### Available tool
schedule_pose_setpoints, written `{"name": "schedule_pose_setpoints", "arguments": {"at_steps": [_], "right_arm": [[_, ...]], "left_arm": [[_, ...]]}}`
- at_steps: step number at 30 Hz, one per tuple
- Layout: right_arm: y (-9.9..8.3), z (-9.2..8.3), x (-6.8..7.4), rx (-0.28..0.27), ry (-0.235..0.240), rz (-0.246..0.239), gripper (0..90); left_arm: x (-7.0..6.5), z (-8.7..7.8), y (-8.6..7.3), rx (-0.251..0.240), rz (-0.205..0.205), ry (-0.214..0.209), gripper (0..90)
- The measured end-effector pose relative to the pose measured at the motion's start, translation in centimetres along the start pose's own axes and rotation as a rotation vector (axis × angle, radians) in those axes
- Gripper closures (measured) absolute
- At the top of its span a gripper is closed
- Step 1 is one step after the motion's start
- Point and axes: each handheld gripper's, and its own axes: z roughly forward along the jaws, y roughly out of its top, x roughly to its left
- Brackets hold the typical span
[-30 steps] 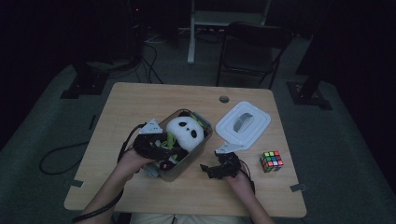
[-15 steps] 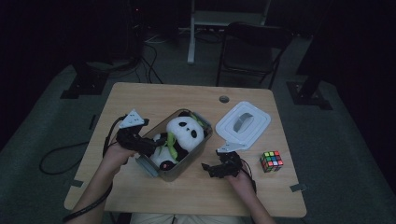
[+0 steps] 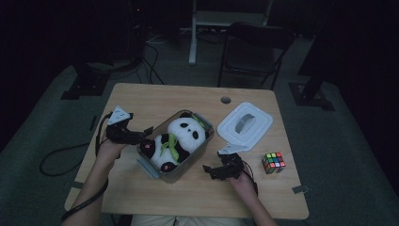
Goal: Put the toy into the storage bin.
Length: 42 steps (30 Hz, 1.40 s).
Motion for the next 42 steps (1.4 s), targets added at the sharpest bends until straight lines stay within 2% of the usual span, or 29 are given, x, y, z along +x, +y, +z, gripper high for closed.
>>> {"name": "schedule_pose_setpoints", "arguments": {"at_steps": [3, 7, 9, 13, 16, 19, 23, 27, 28, 30, 32, 36, 42], "right_arm": [[0.0, 0.0, 0.0, 0.002, 0.000, 0.000, 13.9], [0.0, 0.1, 0.0, 0.004, 0.000, 0.002, 13.9], [0.0, 0.2, 0.1, 0.002, 0.000, 0.001, 13.9], [0.1, 0.2, 0.2, -0.005, -0.005, 0.005, 13.9], [0.2, 0.1, 0.1, -0.006, -0.008, 0.006, 13.9], [0.3, 0.1, 0.1, -0.012, -0.011, 0.013, 13.9], [0.4, 0.2, 0.1, -0.019, -0.022, 0.025, 13.9], [0.5, 0.2, 0.0, -0.022, -0.030, 0.040, 14.2], [0.5, 0.1, -0.1, -0.042, -0.029, 0.054, 16.8], [0.6, 0.0, -0.2, -0.065, -0.027, 0.084, 17.1], [0.6, 0.0, -0.2, -0.065, -0.027, 0.084, 17.1], [1.0, 0.0, -0.3, -0.075, -0.063, 0.087, 17.0], [1.2, 0.0, 0.0, -0.076, -0.084, 0.077, 16.9]], "left_arm": [[1.3, 0.6, -0.8, 0.001, -0.034, 0.031, 0.5], [2.7, 1.4, -1.8, 0.015, -0.058, 0.076, 0.5], [3.0, 2.0, -2.3, 0.039, -0.019, 0.138, 0.5], [3.7, 3.0, -3.3, 0.073, -0.041, 0.164, 0.5], [3.8, 3.7, -3.9, 0.100, -0.031, 0.183, 0.5], [3.8, 4.1, -4.3, 0.117, -0.034, 0.177, 0.5], [3.2, 4.8, -4.7, 0.146, -0.002, 0.177, 0.4], [2.5, 5.1, -4.8, 0.150, 0.009, 0.160, 0.4], [2.1, 5.2, -4.8, 0.157, 0.030, 0.166, 0.8], [2.0, 5.2, -4.8, 0.158, 0.033, 0.166, 0.9], [1.9, 5.2, -4.8, 0.158, 0.030, 0.165, 0.9], [1.2, 4.9, -5.0, 0.167, 0.035, 0.157, 0.8], [-0.8, 4.5, -5.4, 0.172, 0.062, 0.131, 0.8]]}}
